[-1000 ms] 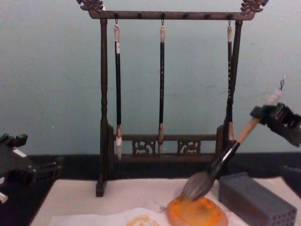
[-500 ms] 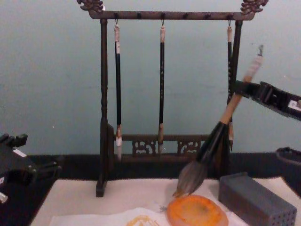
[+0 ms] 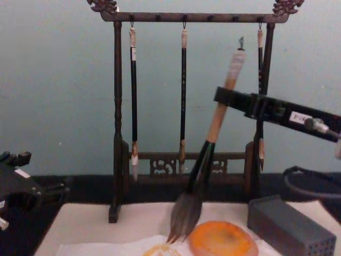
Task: Pick up the brush from the inkstone, write on the paper, then place the brush back to its original position.
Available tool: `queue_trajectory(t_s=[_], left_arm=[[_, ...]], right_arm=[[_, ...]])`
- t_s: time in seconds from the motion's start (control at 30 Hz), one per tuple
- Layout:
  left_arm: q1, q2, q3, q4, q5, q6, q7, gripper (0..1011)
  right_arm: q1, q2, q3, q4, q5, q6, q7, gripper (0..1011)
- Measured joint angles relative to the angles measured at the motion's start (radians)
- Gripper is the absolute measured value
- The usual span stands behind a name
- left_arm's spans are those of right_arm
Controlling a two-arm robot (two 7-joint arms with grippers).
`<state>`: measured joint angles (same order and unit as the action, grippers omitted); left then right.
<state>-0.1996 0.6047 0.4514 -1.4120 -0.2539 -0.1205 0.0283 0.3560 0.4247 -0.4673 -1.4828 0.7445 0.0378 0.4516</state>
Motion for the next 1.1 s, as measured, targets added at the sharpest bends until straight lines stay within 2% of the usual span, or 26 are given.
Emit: queue_trajectory(t_s=[0.2,0.43,1.1], left_arm=[[0.0,0.0,0.0,0.0,0.0,0.0,0.0,1001],[0.0,0.0,0.0,0.0,0.0,0.0,0.0,1001],[0.0,0.0,0.0,0.0,0.0,0.0,0.0,1001]], right_arm=[[0.018,-0.004,-0.036,0.001,-0.052,-0.011,0.049,175],[0.028,-0.015,-0.065,0.0,-0.086,-0.024,0.092,175],[0.034,-0.036,-0.128,-0.006,-0.098,-0.025,0.171,175]])
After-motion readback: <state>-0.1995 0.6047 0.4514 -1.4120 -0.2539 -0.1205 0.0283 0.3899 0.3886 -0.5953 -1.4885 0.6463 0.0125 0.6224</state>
